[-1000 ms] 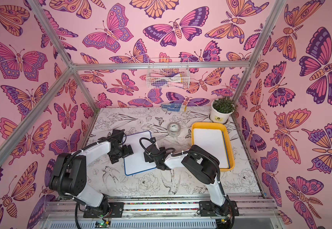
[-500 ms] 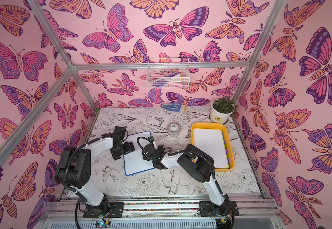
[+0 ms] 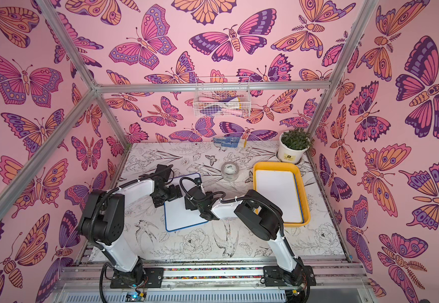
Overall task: Put the whiteboard into the storage box
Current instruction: Pick up the whiteboard at the center of the board.
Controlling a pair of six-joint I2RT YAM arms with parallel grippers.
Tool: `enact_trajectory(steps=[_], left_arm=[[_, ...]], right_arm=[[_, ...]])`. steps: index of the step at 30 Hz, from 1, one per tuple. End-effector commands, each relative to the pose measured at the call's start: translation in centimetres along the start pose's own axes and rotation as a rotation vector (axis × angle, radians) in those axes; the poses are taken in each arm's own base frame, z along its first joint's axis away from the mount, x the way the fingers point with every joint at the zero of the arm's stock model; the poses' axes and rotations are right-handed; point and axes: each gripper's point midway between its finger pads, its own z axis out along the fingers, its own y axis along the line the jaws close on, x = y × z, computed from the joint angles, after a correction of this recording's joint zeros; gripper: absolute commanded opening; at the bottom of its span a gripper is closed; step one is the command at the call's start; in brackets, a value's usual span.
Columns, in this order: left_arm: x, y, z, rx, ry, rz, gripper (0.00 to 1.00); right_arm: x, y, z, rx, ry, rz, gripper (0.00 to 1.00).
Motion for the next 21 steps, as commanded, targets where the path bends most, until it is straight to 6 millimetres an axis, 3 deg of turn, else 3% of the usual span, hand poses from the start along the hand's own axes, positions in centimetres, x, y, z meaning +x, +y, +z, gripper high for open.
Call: enact_trajectory(steps=[1,8,21], left_arm=[[4.5,-1.3,3.5,0.098,0.16,0.01,0.97],[5.5,-2.2,3.5,0.142,0.161,0.047,0.97],[7.1,-3.7,3.5,0.211,0.142,0.107,0.96]], right_arm=[[4.8,1.5,-0.6,-0.111,0.233,0.102,0.97],[5.3,3.4,-1.2,-0.253,0.348,0.304,0.94],[6.2,1.6,-3.2,-0.193,0.482,0.68,0.91]])
